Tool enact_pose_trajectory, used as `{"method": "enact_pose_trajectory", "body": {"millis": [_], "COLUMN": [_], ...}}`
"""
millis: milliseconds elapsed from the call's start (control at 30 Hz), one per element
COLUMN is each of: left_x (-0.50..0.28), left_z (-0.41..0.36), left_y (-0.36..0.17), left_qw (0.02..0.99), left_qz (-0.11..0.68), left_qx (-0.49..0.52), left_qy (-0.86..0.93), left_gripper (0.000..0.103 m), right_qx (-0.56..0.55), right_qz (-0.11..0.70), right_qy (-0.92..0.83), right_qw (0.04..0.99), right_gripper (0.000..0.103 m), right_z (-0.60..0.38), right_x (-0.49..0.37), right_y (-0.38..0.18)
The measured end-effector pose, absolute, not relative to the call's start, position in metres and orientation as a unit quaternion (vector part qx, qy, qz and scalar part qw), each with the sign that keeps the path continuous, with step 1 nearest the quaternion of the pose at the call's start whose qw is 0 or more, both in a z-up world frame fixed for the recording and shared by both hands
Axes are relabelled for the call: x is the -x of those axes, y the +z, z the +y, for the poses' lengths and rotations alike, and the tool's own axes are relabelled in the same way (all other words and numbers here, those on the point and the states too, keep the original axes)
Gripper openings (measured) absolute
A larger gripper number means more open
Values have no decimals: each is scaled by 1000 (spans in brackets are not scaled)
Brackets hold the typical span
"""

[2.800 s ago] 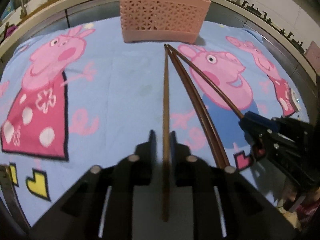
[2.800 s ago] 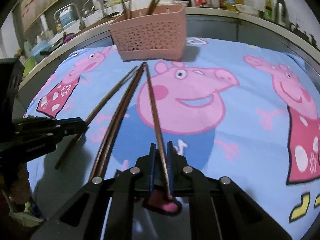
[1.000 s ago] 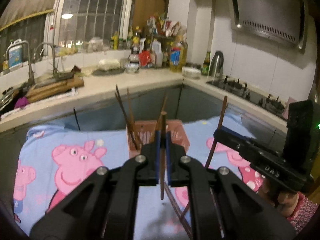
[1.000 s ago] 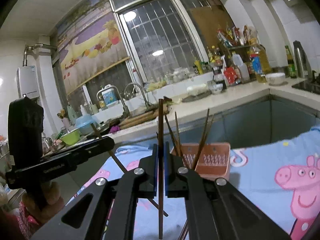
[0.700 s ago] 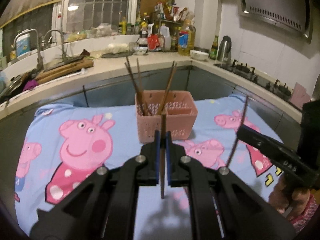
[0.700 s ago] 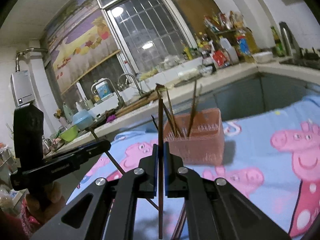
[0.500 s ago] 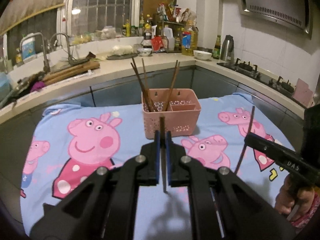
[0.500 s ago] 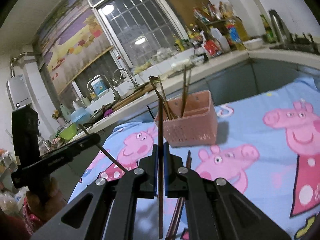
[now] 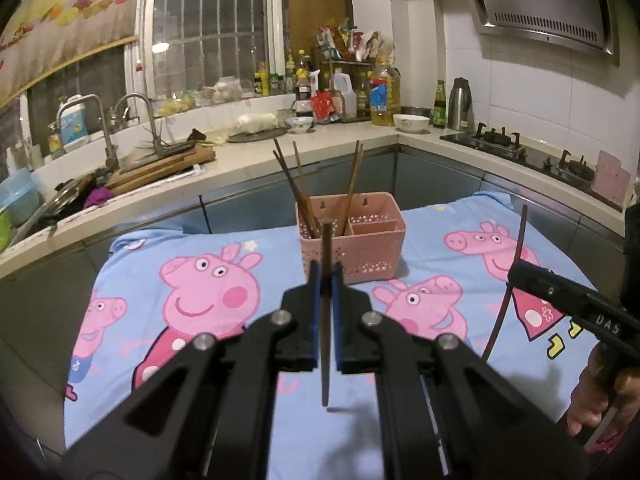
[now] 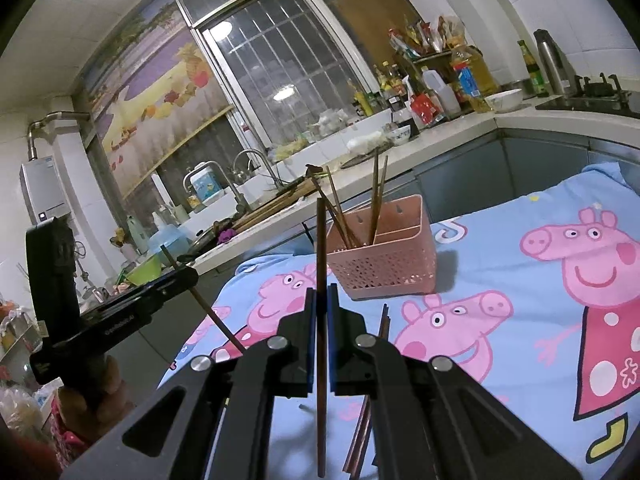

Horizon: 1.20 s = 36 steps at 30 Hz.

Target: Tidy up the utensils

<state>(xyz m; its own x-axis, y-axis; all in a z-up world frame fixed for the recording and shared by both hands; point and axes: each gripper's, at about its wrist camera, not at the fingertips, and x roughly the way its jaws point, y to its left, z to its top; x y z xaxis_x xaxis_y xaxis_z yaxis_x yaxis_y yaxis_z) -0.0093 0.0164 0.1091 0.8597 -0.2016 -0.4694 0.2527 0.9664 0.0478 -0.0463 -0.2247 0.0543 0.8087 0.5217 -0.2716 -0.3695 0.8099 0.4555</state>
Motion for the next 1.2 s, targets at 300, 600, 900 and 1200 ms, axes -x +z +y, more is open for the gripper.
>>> {"method": "enact_pose_trajectory", "body": {"millis": [300,600,900,1200], "left_x": [23,23,11,0], "left_z": [22,28,25,25], "left_y": [113,111,104,95], "left_qw": [964,964,962,960], "left_qz": [233,240,248,258], "left_qx": [-58,-60,-64,-60], "left_qy": [-112,-100,-90,-85], "left_gripper": [5,5,5,5], "right_qx": [-196,-196,-198,-199], "right_qz": [193,193,200,209], "right_qy": [243,243,241,238], "right_qw": [930,930,929,928], "right_gripper": [0,0,0,0], "right_z": [-225,-223,-221,-218], "right_x": [56,59,59,53], "right_y": [58,59,55,53]}}
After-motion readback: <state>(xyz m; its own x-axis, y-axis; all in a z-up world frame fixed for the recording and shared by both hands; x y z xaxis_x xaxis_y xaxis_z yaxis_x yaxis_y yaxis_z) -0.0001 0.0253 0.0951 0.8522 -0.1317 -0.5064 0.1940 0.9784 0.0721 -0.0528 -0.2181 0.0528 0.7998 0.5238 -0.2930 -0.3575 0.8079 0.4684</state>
